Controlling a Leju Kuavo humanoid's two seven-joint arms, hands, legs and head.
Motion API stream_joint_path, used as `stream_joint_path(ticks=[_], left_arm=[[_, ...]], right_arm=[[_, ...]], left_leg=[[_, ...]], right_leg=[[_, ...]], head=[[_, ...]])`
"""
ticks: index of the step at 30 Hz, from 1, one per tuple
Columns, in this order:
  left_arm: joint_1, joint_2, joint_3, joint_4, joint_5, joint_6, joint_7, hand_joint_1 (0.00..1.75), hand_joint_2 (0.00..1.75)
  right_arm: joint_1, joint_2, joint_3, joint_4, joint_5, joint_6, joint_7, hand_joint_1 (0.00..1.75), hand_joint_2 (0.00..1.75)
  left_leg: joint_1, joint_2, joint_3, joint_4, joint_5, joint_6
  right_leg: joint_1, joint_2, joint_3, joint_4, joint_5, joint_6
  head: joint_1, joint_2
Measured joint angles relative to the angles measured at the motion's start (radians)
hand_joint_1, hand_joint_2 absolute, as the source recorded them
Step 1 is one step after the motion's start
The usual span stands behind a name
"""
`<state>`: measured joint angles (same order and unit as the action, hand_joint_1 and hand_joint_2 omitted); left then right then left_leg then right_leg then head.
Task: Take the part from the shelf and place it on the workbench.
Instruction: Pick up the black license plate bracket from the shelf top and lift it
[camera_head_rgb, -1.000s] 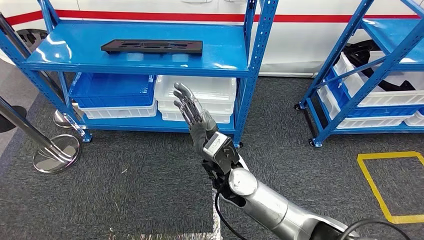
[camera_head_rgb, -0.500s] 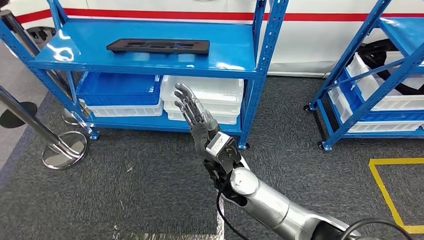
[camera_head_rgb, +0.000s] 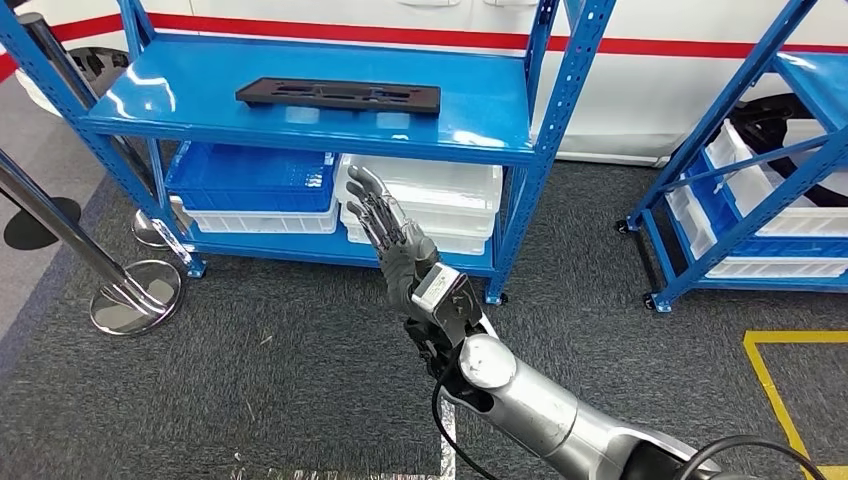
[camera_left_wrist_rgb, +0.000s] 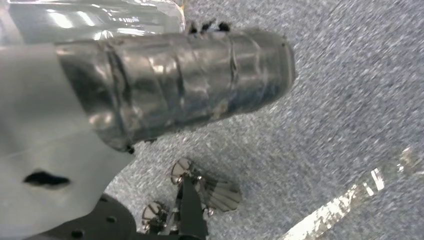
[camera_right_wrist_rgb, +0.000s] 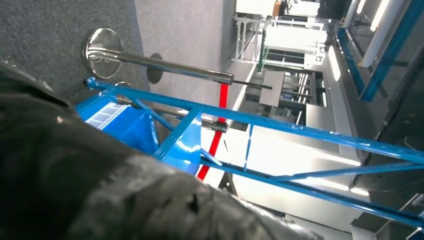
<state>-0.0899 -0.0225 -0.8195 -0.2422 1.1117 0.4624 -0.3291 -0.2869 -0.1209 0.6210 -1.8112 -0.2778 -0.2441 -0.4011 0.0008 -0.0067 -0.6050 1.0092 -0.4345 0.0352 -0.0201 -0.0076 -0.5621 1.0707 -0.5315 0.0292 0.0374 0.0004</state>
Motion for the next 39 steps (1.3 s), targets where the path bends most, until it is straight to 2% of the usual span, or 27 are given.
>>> stream_joint_path(ticks=[1,3,4,5,6,7,8,9,10,14,17,18,22,24,25,26,28,29,30,31,33,34,35,36,37,38,39], left_arm=[[0.000,0.000,0.000,0.000,0.000,0.000,0.000,0.00,0.00],[-0.003,0.000,-0.003,0.000,0.000,0.000,0.000,0.00,0.00],[-0.004,0.000,-0.005,0.000,0.000,0.000,0.000,0.00,0.00],[-0.004,0.000,-0.008,0.000,0.001,0.000,0.001,0.00,0.00],[-0.003,0.000,-0.009,0.000,0.002,-0.001,0.001,0.00,0.00],[-0.002,0.000,-0.010,0.000,0.002,-0.001,0.002,0.00,0.00],[-0.002,0.000,-0.010,0.000,0.003,-0.002,0.002,0.00,0.00],[-0.002,0.000,-0.011,0.000,0.003,-0.002,0.003,0.00,0.00],[-0.003,0.000,-0.011,0.000,0.003,-0.003,0.003,0.00,0.00],[-0.005,0.000,-0.013,0.000,0.003,-0.003,-0.003,0.00,0.00],[-0.005,0.001,-0.013,0.000,0.004,-0.003,-0.009,0.00,0.00],[-0.005,0.001,-0.013,0.000,0.004,-0.003,-0.010,0.00,0.00],[-0.005,0.001,-0.013,0.000,0.004,-0.003,-0.010,0.00,0.00],[-0.004,0.001,-0.013,0.000,0.005,-0.003,-0.010,0.00,0.00],[-0.002,0.000,-0.013,0.000,0.005,-0.003,-0.010,0.00,0.00],[-0.001,0.000,-0.013,0.000,0.006,-0.003,-0.010,0.00,0.00],[-0.001,0.000,-0.014,0.000,0.007,-0.004,-0.010,0.00,0.00],[0.000,0.000,-0.014,0.000,0.007,-0.005,-0.010,0.00,0.00],[0.001,0.001,-0.015,0.000,0.007,-0.007,-0.010,0.00,0.00],[0.002,0.002,-0.015,0.000,0.007,-0.008,-0.010,0.00,0.00],[0.000,0.003,-0.015,0.000,0.007,-0.013,-0.011,0.00,0.00],[0.000,0.003,-0.015,0.000,0.006,-0.014,-0.011,0.00,0.00],[0.000,0.003,-0.015,0.000,0.006,-0.015,-0.011,0.00,0.00],[0.001,0.003,-0.015,0.000,0.007,-0.016,-0.011,0.00,0.00],[0.002,0.003,-0.015,0.000,0.007,-0.016,-0.011,0.00,0.00],[0.003,0.003,-0.015,0.000,0.007,-0.016,-0.011,0.00,0.00],[0.003,0.003,-0.015,0.000,0.007,-0.016,-0.011,0.00,0.00]], right_arm=[[0.000,0.000,0.000,0.000,-0.001,0.000,0.000,0.00,0.00],[0.002,-0.001,0.000,0.001,-0.001,-0.001,0.000,0.00,0.00],[0.004,-0.001,0.000,0.001,-0.002,-0.001,0.000,0.00,0.00],[0.005,-0.001,0.000,0.002,-0.003,-0.001,0.000,0.00,0.00],[0.005,-0.001,0.000,0.002,-0.003,-0.001,0.000,0.00,0.00],[0.005,-0.001,0.000,0.003,-0.004,-0.001,0.000,0.00,0.00],[0.005,-0.002,0.000,0.004,-0.004,0.000,0.000,0.00,0.00],[0.004,-0.002,0.000,0.004,-0.004,0.000,0.000,0.00,0.00],[0.005,-0.003,0.000,0.005,-0.004,0.000,0.000,0.00,0.00],[0.006,-0.003,0.000,0.006,-0.005,0.003,-0.001,0.00,0.00],[0.005,-0.003,0.000,0.006,-0.005,0.004,-0.003,0.00,0.00],[0.005,-0.003,0.000,0.006,-0.006,0.004,-0.003,0.00,0.00],[0.005,-0.003,0.000,0.006,-0.006,0.004,-0.003,0.00,0.00],[0.005,-0.003,0.000,0.006,-0.006,0.004,-0.003,0.00,0.00],[0.006,-0.003,0.000,0.006,-0.006,0.004,-0.003,0.00,0.00],[0.006,-0.003,0.000,0.006,-0.006,0.005,-0.003,0.00,0.00],[0.005,-0.003,0.001,0.007,-0.008,0.012,-0.001,0.00,0.00],[0.004,-0.003,0.001,0.008,-0.009,0.016,0.000,0.00,0.00],[0.003,-0.003,0.001,0.008,-0.010,0.019,0.001,0.00,0.00],[0.001,-0.003,0.001,0.009,-0.011,0.019,0.001,0.00,0.00],[0.001,-0.003,0.001,0.010,-0.012,0.019,0.002,0.00,0.00],[0.003,-0.003,0.001,0.011,-0.013,0.019,0.002,0.00,0.00],[0.005,-0.003,0.001,0.012,-0.014,0.019,0.002,0.00,0.00],[0.005,-0.003,0.001,0.013,-0.015,0.019,0.002,0.00,0.00],[0.006,-0.003,0.001,0.014,-0.016,0.019,0.002,0.00,0.00],[0.005,-0.003,0.001,0.014,-0.017,0.019,0.002,0.00,0.00],[0.005,-0.003,0.001,0.015,-0.018,0.019,0.002,0.00,0.00]], left_leg=[[0.000,0.000,0.005,-0.003,-0.001,0.005],[-0.003,-0.001,0.009,-0.002,-0.007,0.014],[-0.004,-0.002,0.011,-0.001,-0.010,0.016],[-0.005,-0.003,0.014,0.002,-0.015,0.017],[-0.005,-0.005,0.018,0.005,-0.021,0.016],[-0.005,-0.007,0.023,0.011,-0.028,0.014],[-0.006,-0.009,0.025,0.017,-0.036,0.011],[-0.008,-0.011,0.025,0.024,-0.043,0.007],[-0.009,-0.012,0.023,0.028,-0.047,0.001],[-0.007,-0.011,0.018,0.036,-0.060,-0.018],[-0.004,-0.007,-0.022,0.125,-0.104,-0.030],[-0.004,-0.006,-0.034,0.147,-0.113,-0.032],[-0.003,-0.006,-0.041,0.161,-0.119,-0.033],[0.000,-0.006,-0.083,0.232,-0.140,-0.037],[0.001,-0.005,-0.099,0.244,-0.122,-0.039],[0.003,-0.003,-0.096,0.215,-0.090,-0.037],[-0.004,-0.001,-0.038,0.071,-0.018,-0.016],[-0.007,-0.001,-0.004,0.016,-0.011,-0.003],[-0.009,-0.001,0.015,-0.002,-0.019,0.009],[-0.008,-0.002,0.030,-0.007,-0.023,0.017],[-0.009,-0.003,0.051,-0.009,-0.039,0.027],[-0.009,-0.004,0.061,-0.009,-0.048,0.028],[-0.009,-0.005,0.073,-0.009,-0.058,0.028],[-0.009,-0.007,0.088,-0.009,-0.069,0.027],[-0.008,-0.008,0.105,-0.008,-0.081,0.024],[-0.007,-0.009,0.119,-0.008,-0.095,0.020],[-0.007,-0.011,0.133,-0.004,-0.110,0.014]], right_leg=[[0.000,0.002,-0.028,0.055,-0.024,0.000],[0.002,0.005,-0.108,0.191,-0.070,-0.001],[0.002,0.005,-0.139,0.232,-0.072,-0.001],[0.002,0.006,-0.152,0.236,-0.055,-0.001],[0.001,0.005,-0.143,0.199,-0.019,-0.002],[0.000,0.006,-0.121,0.135,0.026,-0.003],[0.001,0.006,-0.096,0.073,0.057,-0.005],[0.002,0.008,-0.074,0.023,0.075,-0.008],[0.003,0.009,-0.062,-0.005,0.079,-0.011],[0.004,0.011,-0.048,-0.025,0.071,-0.027],[0.001,0.007,-0.033,-0.033,0.066,-0.040],[0.001,0.006,-0.032,-0.033,0.064,-0.041],[0.001,0.005,-0.031,-0.033,0.064,-0.042],[0.002,0.005,-0.027,-0.033,0.059,-0.044],[0.003,0.005,-0.017,-0.033,0.052,-0.043],[0.003,0.005,-0.005,-0.035,0.040,-0.041],[0.003,0.006,0.024,-0.039,0.019,-0.022],[0.002,0.006,0.029,-0.032,0.012,-0.013],[0.002,0.006,0.022,-0.007,0.006,-0.005],[0.001,0.006,-0.004,0.040,-0.008,-0.003],[0.002,0.007,-0.091,0.171,-0.044,-0.001],[0.002,0.007,-0.135,0.222,-0.058,0.000],[0.001,0.007,-0.167,0.245,-0.058,0.001],[0.001,0.007,-0.180,0.233,-0.040,0.001],[0.000,0.007,-0.175,0.188,-0.003,0.001],[-0.001,0.006,-0.159,0.120,0.054,0.001],[0.000,0.006,-0.146,0.059,0.094,-0.002]], head=[[0.000,0.000],[0.000,0.000],[0.000,0.000],[0.000,0.000],[0.000,0.000],[0.000,0.000],[0.000,0.000],[0.000,0.000],[0.000,0.000],[-0.001,0.000],[-0.001,0.000],[-0.001,0.000],[-0.001,0.000],[-0.001,0.000],[-0.001,0.000],[-0.001,0.000],[-0.001,0.000],[-0.001,0.000],[-0.001,0.000],[0.000,0.000],[0.000,0.000],[0.000,0.000],[0.000,0.000],[0.000,0.000],[0.000,0.000],[0.000,0.000],[-0.001,0.000]])
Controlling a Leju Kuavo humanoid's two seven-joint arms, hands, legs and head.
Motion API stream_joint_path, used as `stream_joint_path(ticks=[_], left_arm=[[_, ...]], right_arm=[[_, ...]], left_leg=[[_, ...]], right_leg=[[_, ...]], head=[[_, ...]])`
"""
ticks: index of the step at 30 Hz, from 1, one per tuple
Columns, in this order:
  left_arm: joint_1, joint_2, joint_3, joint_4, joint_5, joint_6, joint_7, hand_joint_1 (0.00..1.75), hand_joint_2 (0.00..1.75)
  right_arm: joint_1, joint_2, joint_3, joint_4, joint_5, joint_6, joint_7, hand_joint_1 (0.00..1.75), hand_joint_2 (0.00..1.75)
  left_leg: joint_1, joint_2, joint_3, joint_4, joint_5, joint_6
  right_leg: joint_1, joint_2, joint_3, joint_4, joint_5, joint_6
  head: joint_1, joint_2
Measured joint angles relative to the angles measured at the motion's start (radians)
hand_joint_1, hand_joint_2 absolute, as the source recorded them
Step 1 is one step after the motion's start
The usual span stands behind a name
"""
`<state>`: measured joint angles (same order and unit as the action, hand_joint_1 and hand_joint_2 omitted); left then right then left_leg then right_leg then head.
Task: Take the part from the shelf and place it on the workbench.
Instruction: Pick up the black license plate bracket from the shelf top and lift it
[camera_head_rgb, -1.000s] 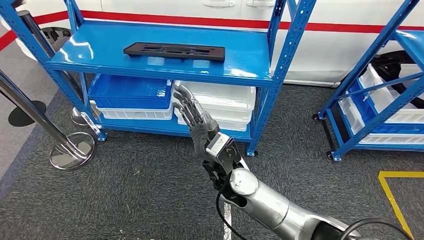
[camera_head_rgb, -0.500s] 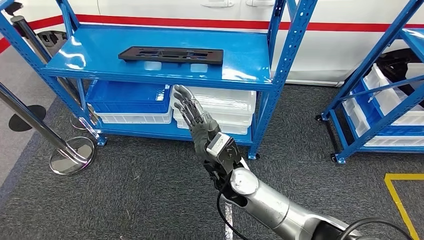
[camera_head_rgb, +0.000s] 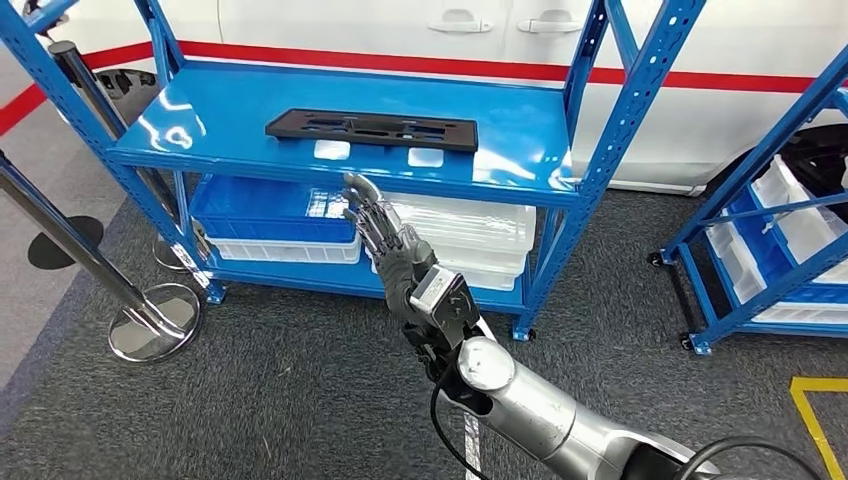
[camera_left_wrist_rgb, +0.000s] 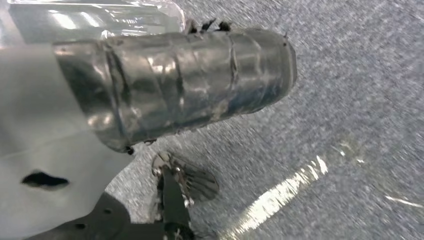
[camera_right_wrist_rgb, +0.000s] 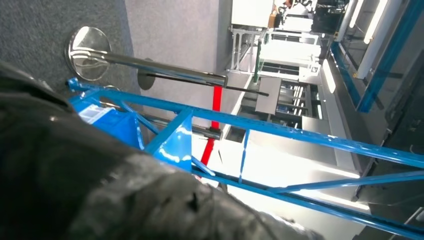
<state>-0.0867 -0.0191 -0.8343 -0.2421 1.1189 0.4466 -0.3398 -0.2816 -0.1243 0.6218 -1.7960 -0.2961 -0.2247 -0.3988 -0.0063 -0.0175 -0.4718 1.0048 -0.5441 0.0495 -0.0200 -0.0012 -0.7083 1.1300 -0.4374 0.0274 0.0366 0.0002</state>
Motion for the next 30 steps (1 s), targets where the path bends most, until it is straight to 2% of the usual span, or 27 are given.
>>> stream_joint_path(ticks=[1,2,5,6,7,8,10,11,12,13,14,16,17,18,20,21,22,23,24,25,27,28,29,30], left_arm=[[-0.001,0.000,0.000,0.000,0.000,0.000,0.000,0.00,0.00],[-0.003,0.000,0.000,0.000,0.000,0.000,0.000,0.00,0.00],[-0.006,0.001,0.000,0.000,0.000,-0.001,0.001,0.00,0.00],[-0.007,0.001,0.000,0.000,0.000,-0.001,0.001,0.00,0.00],[-0.007,0.001,0.000,0.000,0.000,-0.001,0.001,0.00,0.00],[-0.008,0.001,0.000,0.000,0.000,-0.001,0.001,0.00,0.00],[-0.007,0.000,-0.001,0.000,0.000,-0.001,0.002,0.00,0.00],[-0.005,0.000,-0.001,0.000,0.000,-0.001,0.003,0.00,0.00],[-0.003,0.000,-0.001,0.000,0.000,0.000,0.003,0.00,0.00],[-0.002,0.000,-0.001,0.000,0.000,0.000,0.004,0.00,0.00],[-0.001,0.000,-0.001,0.000,0.000,0.000,0.005,0.00,0.00],[0.002,0.001,-0.001,0.001,-0.002,0.000,0.006,0.00,0.00],[0.003,0.002,-0.001,0.001,-0.003,0.000,0.006,0.00,0.00],[0.003,0.003,-0.002,0.002,-0.002,0.000,0.007,0.00,0.00],[0.002,0.003,-0.002,0.002,-0.002,0.000,0.007,0.00,0.00],[0.001,0.003,-0.002,0.002,-0.003,0.001,0.007,0.00,0.00],[0.000,0.003,-0.002,0.002,-0.003,0.001,0.007,0.00,0.00],[-0.002,0.003,-0.002,0.002,-0.004,0.001,0.007,0.00,0.00],[-0.003,0.004,-0.002,0.002,-0.004,0.001,0.008,0.00,0.00],[-0.003,0.004,-0.003,0.002,-0.004,0.002,0.008,0.00,0.00],[-0.004,0.004,-0.003,0.002,-0.003,0.004,0.010,0.00,0.00],[-0.003,0.004,-0.004,0.002,-0.003,0.004,0.010,0.00,0.00],[-0.002,0.003,-0.005,0.002,-0.003,0.004,0.011,0.00,0.00],[-0.001,0.002,-0.006,0.002,-0.003,0.005,0.012,0.00,0.00]], right_arm=[[0.000,0.000,0.000,0.001,-0.001,0.000,0.001,0.00,0.00],[0.001,0.000,0.000,0.002,-0.002,0.001,0.001,0.00,0.00],[0.000,-0.001,0.000,0.002,-0.003,0.003,0.001,0.00,0.00],[-0.001,-0.001,0.000,0.002,-0.003,0.004,0.001,0.00,0.00],[-0.002,-0.001,0.000,0.002,-0.004,0.005,0.001,0.00,0.00],[-0.002,-0.001,0.000,0.002,-0.004,0.006,0.002,0.00,0.00],[-0.003,-0.001,0.000,0.002,-0.004,0.008,0.003,0.00,0.00],[-0.002,-0.001,0.000,0.002,-0.004,0.008,0.004,0.00,0.00],[-0.002,-0.001,0.000,0.002,-0.004,0.009,0.005,0.00,0.00],[-0.002,-0.001,0.000,0.003,-0.005,0.010,0.006,0.00,0.00],[-0.003,-0.001,0.000,0.003,-0.006,0.011,0.007,0.00,0.00],[-0.003,-0.001,0.001,0.004,-0.007,0.014,0.008,0.00,0.00],[-0.004,-0.001,0.001,0.005,-0.008,0.016,0.009,0.00,0.00],[-0.004,-0.001,0.001,0.006,-0.009,0.016,0.010,0.00,0.00],[-0.007,0.000,0.002,0.007,-0.009,0.017,0.010,0.00,0.00],[-0.008,0.000,0.002,0.007,-0.009,0.017,0.010,0.00,0.00],[-0.009,0.000,0.002,0.007,-0.009,0.017,0.010,0.00,0.00],[-0.010,0.000,0.002,0.008,-0.009,0.018,0.010,0.00,0.00],[-0.010,0.000,0.002,0.008,-0.010,0.018,0.010,0.00,0.00],[-0.009,0.000,0.002,0.010,-0.011,0.018,0.010,0.00,0.00],[-0.008,0.000,0.002,0.014,-0.017,0.018,0.010,0.00,0.00],[-0.007,0.000,0.002,0.016,-0.021,0.018,0.010,0.00,0.00],[-0.007,-0.001,0.002,0.017,-0.024,0.018,0.010,0.00,0.00],[-0.007,-0.001,0.002,0.018,-0.025,0.018,0.009,0.00,0.00]], left_leg=[[0.000,-0.001,0.005,0.002,-0.013,-0.007],[-0.001,-0.001,0.010,0.003,-0.022,-0.014],[-0.001,0.001,0.015,0.021,-0.025,-0.029],[0.000,0.002,-0.002,0.058,-0.020,-0.033],[0.002,0.004,-0.029,0.105,-0.018,-0.038],[0.004,0.005,-0.070,0.167,-0.025,-0.043],[0.006,0.006,-0.160,0.271,-0.074,-0.050],[0.006,0.007,-0.196,0.295,-0.105,-0.051],[0.006,0.007,-0.219,0.291,-0.123,-0.050],[0.006,0.008,-0.230,0.261,-0.116,-0.046],[0.006,0.008,-0.231,0.210,-0.077,-0.040],[0.000,0.007,-0.226,0.096,0.065,-0.024],[-0.005,0.007,-0.222,0.062,0.117,-0.017],[-0.010,0.006,-0.217,0.043,0.147,-0.012],[-0.015,0.005,-0.199,0.031,0.142,-0.004],[-0.014,0.005,-0.186,0.022,0.139,0.000],[-0.014,0.005,-0.171,0.015,0.134,0.006],[-0.012,0.004,-0.158,0.009,0.129,0.011],[-0.011,0.004,-0.144,0.005,0.120,0.016],[-0.011,0.004,-0.133,0.004,0.111,0.019],[-0.012,0.001,-0.107,0.004,0.088,0.021],[-0.013,-0.001,-0.090,0.004,0.074,0.021],[-0.014,-0.003,-0.071,0.005,0.061,0.021],[-0.014,-0.004,-0.057,0.004,0.046,0.020]], right_leg=[[0.002,0.000,0.011,-0.043,0.027,-0.005],[0.004,0.001,0.016,-0.066,0.041,-0.012],[0.004,0.002,0.035,-0.075,0.027,-0.034],[0.003,0.002,0.049,-0.081,0.020,-0.040],[0.002,0.002,0.064,-0.085,0.013,-0.044],[0.003,0.001,0.078,-0.089,0.004,-0.047],[0.003,0.001,0.108,-0.094,-0.017,-0.049],[0.004,0.002,0.124,-0.095,-0.030,-0.048],[0.004,0.003,0.142,-0.096,-0.043,-0.048],[0.005,0.005,0.162,-0.096,-0.058,-0.047],[0.007,0.006,0.184,-0.097,-0.073,-0.046],[0.009,0.009,0.219,-0.100,-0.104,-0.041],[0.009,0.010,0.230,-0.102,-0.117,-0.035],[0.009,0.012,0.239,-0.102,-0.125,-0.029],[0.008,0.014,0.253,-0.099,-0.125,-0.018],[0.007,0.013,0.250,-0.080,-0.116,-0.014],[0.007,0.012,0.230,-0.044,-0.110,-0.012],[0.006,0.011,0.202,0.004,-0.109,-0.010],[0.006,0.010,0.158,0.067,-0.122,-0.009],[0.007,0.010,0.114,0.120,-0.150,-0.008],[0.009,0.010,0.045,0.169,-0.218,-0.006],[0.011,0.010,0.030,0.150,-0.226,-0.007],[0.014,0.010,0.024,0.111,-0.208,-0.010],[0.018,0.010,0.026,0.053,-0.150,-0.016]], head=[[-0.001,0.000],[-0.002,0.000],[-0.003,0.000],[-0.003,0.000],[-0.003,0.000],[-0.003,0.000],[-0.003,0.000],[-0.003,0.000],[-0.003,0.000],[-0.003,0.000],[-0.003,0.000],[-0.003,0.000],[-0.003,0.000],[-0.004,0.000],[-0.005,0.000],[-0.004,0.000],[-0.003,0.000],[-0.003,0.000],[-0.002,0.000],[-0.002,0.000],[-0.002,0.000],[-0.002,0.000],[-0.001,0.000],[-0.001,0.000]])
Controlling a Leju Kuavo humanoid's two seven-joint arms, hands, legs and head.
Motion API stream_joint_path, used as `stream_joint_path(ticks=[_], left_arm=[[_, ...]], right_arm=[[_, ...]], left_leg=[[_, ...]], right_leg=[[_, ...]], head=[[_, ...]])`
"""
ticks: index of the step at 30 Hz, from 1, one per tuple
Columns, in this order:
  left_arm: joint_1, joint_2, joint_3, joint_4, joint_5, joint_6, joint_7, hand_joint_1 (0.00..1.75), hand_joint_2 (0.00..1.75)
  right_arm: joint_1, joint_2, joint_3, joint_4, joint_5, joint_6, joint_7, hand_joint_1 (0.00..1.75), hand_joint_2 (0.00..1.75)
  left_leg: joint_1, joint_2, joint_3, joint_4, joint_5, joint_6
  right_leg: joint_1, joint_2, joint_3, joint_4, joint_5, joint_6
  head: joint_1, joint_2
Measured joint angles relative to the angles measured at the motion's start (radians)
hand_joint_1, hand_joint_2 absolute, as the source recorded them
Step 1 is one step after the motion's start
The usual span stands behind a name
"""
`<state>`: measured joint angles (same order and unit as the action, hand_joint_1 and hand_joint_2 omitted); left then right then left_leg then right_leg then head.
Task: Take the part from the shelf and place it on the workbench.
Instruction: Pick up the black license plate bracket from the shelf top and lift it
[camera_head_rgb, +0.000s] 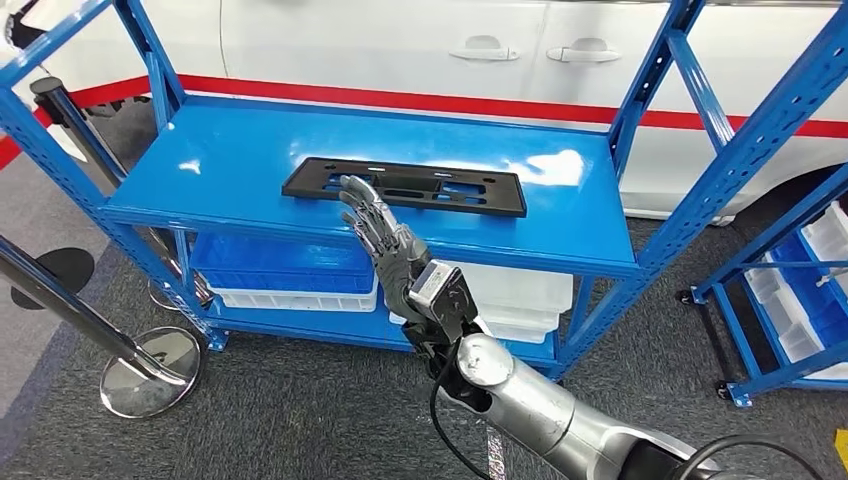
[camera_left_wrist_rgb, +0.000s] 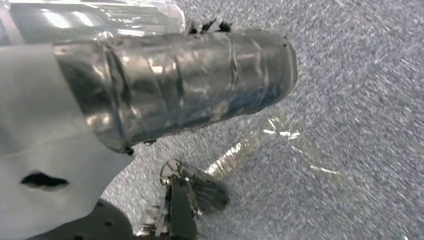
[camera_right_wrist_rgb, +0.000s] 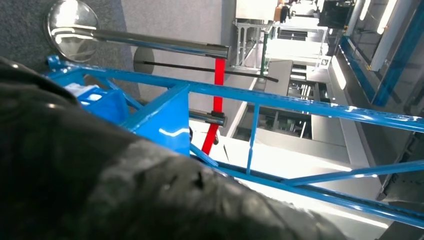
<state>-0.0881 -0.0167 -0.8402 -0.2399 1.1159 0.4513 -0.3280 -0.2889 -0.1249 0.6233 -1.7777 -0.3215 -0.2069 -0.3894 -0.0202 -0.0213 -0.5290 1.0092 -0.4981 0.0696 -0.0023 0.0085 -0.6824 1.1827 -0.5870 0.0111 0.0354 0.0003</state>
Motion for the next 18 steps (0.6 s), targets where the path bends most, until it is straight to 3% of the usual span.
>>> stream_joint_path(ticks=[2,3,4,8,10,12,13,14,15,17,18], left_arm=[[0.000,-0.002,-0.003,0.000,0.000,0.000,0.001,0.00,0.00],[-0.001,-0.003,-0.004,0.000,0.000,0.001,0.001,0.00,0.00],[-0.002,-0.004,-0.006,0.000,0.000,0.001,0.002,0.00,0.00],[-0.007,-0.002,-0.013,0.000,0.000,0.004,0.003,0.00,0.00],[-0.007,-0.002,-0.015,0.000,0.000,0.006,0.004,0.00,0.00],[-0.006,-0.002,-0.018,0.000,0.000,0.007,0.004,0.00,0.00],[-0.006,-0.003,-0.018,0.000,0.000,0.008,0.004,0.00,0.00],[-0.005,-0.003,-0.019,0.000,0.000,0.008,0.004,0.00,0.00],[-0.004,-0.003,-0.019,0.000,0.000,0.009,0.004,0.00,0.00],[-0.002,-0.003,-0.019,0.000,0.000,0.009,0.004,0.00,0.00],[-0.002,-0.003,-0.019,0.000,0.000,0.009,0.004,0.00,0.00]], right_arm=[[0.000,0.000,0.000,0.003,-0.001,0.000,0.000,0.00,0.00],[0.000,-0.001,0.000,0.004,-0.001,0.000,0.000,0.00,0.00],[0.000,-0.001,0.000,0.005,-0.002,0.000,0.000,0.00,0.00],[-0.004,0.000,0.000,0.005,-0.003,0.001,-0.003,0.00,0.00],[-0.003,0.000,0.000,0.005,-0.006,0.002,-0.004,0.00,0.00],[-0.003,0.000,0.000,0.005,-0.010,0.002,-0.004,0.00,0.00],[-0.002,0.000,0.000,0.006,-0.012,0.002,-0.004,0.00,0.00],[-0.001,0.000,0.000,0.006,-0.013,0.002,-0.004,0.00,0.00],[-0.001,0.000,0.000,0.006,-0.014,0.002,-0.004,0.00,0.00],[-0.001,0.000,0.000,0.006,-0.014,0.002,-0.004,0.00,0.00],[-0.001,0.000,0.000,0.006,-0.014,0.002,-0.004,0.00,0.00]], left_leg=[[-0.002,-0.003,0.024,0.006,-0.024,-0.003],[-0.002,-0.005,0.028,0.009,-0.033,-0.007],[-0.003,-0.007,0.031,0.012,-0.041,-0.011],[-0.004,-0.003,0.032,0.045,-0.049,-0.030],[0.002,0.002,-0.023,0.140,-0.072,-0.044],[0.013,0.005,-0.103,0.250,-0.123,-0.059],[0.019,0.006,-0.133,0.276,-0.138,-0.065],[0.024,0.008,-0.147,0.269,-0.132,-0.069],[0.028,0.009,-0.146,0.233,-0.104,-0.073],[0.032,0.012,-0.118,0.105,0.000,-0.073],[0.030,0.013,-0.107,0.056,0.028,-0.070]], right_leg=[[0.009,0.002,0.001,-0.101,0.129,-0.012],[0.012,0.003,0.002,-0.128,0.171,-0.016],[0.013,0.004,0.003,-0.133,0.184,-0.019],[0.005,0.003,0.038,-0.155,0.180,-0.036],[0.000,0.002,0.060,-0.168,0.173,-0.042],[-0.001,0.001,0.076,-0.173,0.161,-0.043],[-0.002,0.001,0.084,-0.173,0.153,-0.042],[-0.003,0.002,0.095,-0.173,0.144,-0.041],[-0.005,0.003,0.107,-0.173,0.135,-0.038],[-0.007,0.004,0.131,-0.172,0.116,-0.030],[-0.008,0.005,0.138,-0.172,0.108,-0.024]], head=[[-0.001,0.000],[-0.001,0.000],[-0.002,0.000],[-0.003,0.000],[-0.004,0.000],[-0.004,0.000],[-0.005,0.000],[-0.004,0.000],[-0.004,0.000],[-0.004,0.000],[-0.004,0.000]])
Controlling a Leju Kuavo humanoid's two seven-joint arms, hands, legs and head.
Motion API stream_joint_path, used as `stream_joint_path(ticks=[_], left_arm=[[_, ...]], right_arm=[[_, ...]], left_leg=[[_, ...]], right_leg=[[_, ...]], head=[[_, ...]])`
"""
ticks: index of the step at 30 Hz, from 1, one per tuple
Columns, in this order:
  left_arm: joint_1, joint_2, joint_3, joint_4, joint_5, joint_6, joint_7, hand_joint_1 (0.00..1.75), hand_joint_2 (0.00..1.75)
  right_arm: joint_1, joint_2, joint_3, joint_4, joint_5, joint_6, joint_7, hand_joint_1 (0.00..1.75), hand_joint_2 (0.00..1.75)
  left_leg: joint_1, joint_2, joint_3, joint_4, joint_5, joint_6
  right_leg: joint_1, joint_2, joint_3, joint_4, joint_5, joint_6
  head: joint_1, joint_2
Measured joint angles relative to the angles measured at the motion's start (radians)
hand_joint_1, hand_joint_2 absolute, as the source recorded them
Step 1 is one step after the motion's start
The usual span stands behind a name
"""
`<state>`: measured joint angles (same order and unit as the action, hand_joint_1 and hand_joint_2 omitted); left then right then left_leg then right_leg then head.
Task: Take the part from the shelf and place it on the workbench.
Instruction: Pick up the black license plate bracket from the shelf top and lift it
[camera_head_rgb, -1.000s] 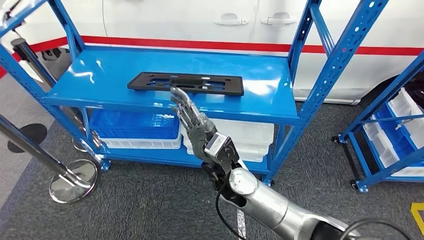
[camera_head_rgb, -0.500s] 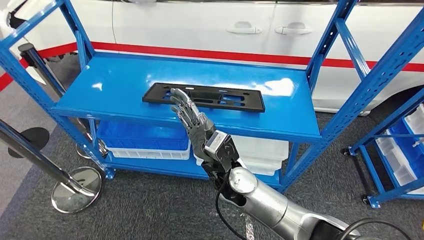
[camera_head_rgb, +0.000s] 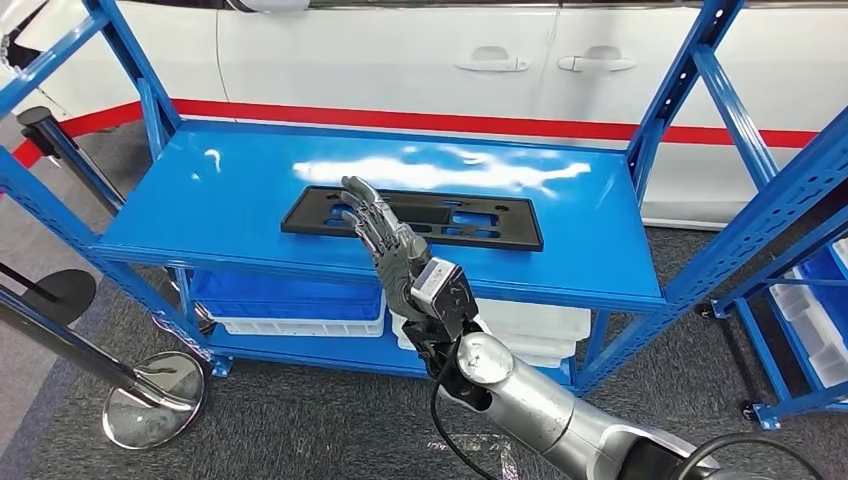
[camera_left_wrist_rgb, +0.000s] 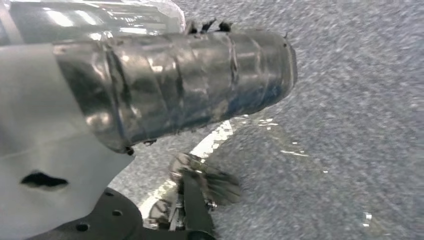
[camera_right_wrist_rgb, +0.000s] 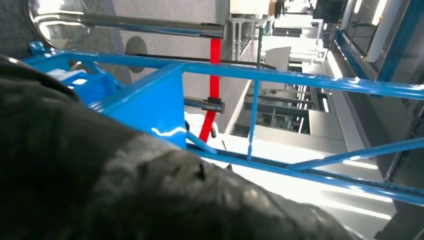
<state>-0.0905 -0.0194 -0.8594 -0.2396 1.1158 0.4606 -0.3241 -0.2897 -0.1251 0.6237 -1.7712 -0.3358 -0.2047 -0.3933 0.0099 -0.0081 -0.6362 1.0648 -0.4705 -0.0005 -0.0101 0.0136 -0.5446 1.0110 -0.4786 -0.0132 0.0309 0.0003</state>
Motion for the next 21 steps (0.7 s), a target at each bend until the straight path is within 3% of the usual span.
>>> stream_joint_path(ticks=[1,4,6,7,9,11,12,14,15,16,18,21], left_arm=[[0.000,0.000,0.000,0.000,0.000,0.000,0.000,0.00,0.00],[0.002,0.000,0.000,0.000,0.001,0.001,0.000,0.00,0.00],[0.004,0.000,-0.001,0.000,0.001,0.001,0.000,0.00,0.00],[0.002,0.000,-0.001,0.000,0.001,0.001,0.000,0.00,0.00],[-0.001,0.000,-0.001,0.000,0.000,0.001,0.000,0.00,0.00],[-0.002,0.000,-0.001,0.000,0.000,0.001,0.000,0.00,0.00],[-0.001,0.000,-0.001,0.000,0.000,0.001,0.000,0.00,0.00],[0.001,0.000,-0.001,0.000,0.000,0.001,0.000,0.00,0.00],[0.000,-0.001,-0.001,0.000,0.000,0.001,0.000,0.00,0.00],[-0.001,-0.001,-0.001,0.000,0.000,0.001,0.000,0.00,0.00],[-0.003,-0.003,-0.001,0.000,0.000,0.001,0.000,0.00,0.00],[-0.004,-0.003,-0.001,0.000,0.000,0.001,0.000,0.00,0.00]], right_arm=[[0.000,0.000,0.000,0.001,0.000,0.000,0.000,0.00,0.00],[0.001,0.000,0.000,0.002,0.000,0.000,0.000,0.00,0.00],[0.000,0.000,0.000,0.002,0.000,0.000,-0.001,0.00,0.00],[-0.001,0.000,0.000,0.002,0.000,0.000,-0.002,0.00,0.00],[-0.001,0.000,0.000,0.002,0.000,0.000,-0.002,0.00,0.00],[0.002,0.000,0.000,0.004,0.000,0.000,-0.002,0.00,0.00],[0.003,0.000,0.000,0.004,0.000,0.000,-0.002,0.00,0.00],[0.003,0.000,0.000,0.005,0.000,0.000,-0.002,0.00,0.00],[0.003,0.000,0.000,0.005,0.000,-0.001,-0.002,0.00,0.00],[0.002,0.000,0.000,0.005,0.000,-0.001,-0.002,0.00,0.00],[0.002,0.000,0.000,0.005,0.000,0.000,-0.002,0.00,0.00],[0.002,0.000,0.000,0.005,0.000,0.000,-0.002,0.00,0.00]], left_leg=[[-0.004,0.001,0.008,-0.033,0.022,0.007],[-0.011,0.001,0.021,-0.050,0.025,0.032],[-0.010,0.001,0.044,-0.059,0.021,0.044],[-0.009,0.001,0.056,-0.062,0.017,0.049],[-0.013,0.000,0.070,-0.063,0.007,0.058],[-0.020,0.000,0.083,-0.063,-0.006,0.062],[-0.024,-0.001,0.093,-0.063,-0.013,0.063],[-0.028,-0.002,0.115,-0.063,-0.030,0.064],[-0.029,-0.002,0.125,-0.063,-0.038,0.062],[-0.029,-0.002,0.129,-0.063,-0.045,0.059],[-0.029,-0.001,0.135,-0.057,-0.052,0.049],[-0.030,0.000,0.134,-0.027,-0.070,0.034]], right_leg=[[-0.001,0.000,0.004,0.000,-0.007,0.007],[-0.002,0.000,0.015,0.003,-0.015,0.028],[-0.003,-0.002,0.008,0.036,-0.032,0.036],[-0.003,-0.004,-0.014,0.080,-0.053,0.039],[-0.001,-0.005,-0.090,0.207,-0.101,0.040],[0.003,-0.005,-0.156,0.283,-0.109,0.035],[0.006,-0.005,-0.164,0.269,-0.083,0.028],[0.018,-0.006,-0.133,0.149,0.011,0.007],[0.026,-0.006,-0.115,0.088,0.037,-0.003],[0.031,-0.007,-0.099,0.045,0.048,-0.010],[0.035,-0.009,-0.086,0.016,0.038,-0.015],[0.025,-0.011,-0.055,-0.002,0.044,-0.023]], head=[[0.000,0.000],[0.000,0.000],[0.001,0.000],[0.001,0.000],[0.002,0.000],[0.003,0.000],[0.002,0.000],[0.003,0.000],[0.000,0.000],[0.001,0.000],[0.002,0.000],[0.003,0.000]])
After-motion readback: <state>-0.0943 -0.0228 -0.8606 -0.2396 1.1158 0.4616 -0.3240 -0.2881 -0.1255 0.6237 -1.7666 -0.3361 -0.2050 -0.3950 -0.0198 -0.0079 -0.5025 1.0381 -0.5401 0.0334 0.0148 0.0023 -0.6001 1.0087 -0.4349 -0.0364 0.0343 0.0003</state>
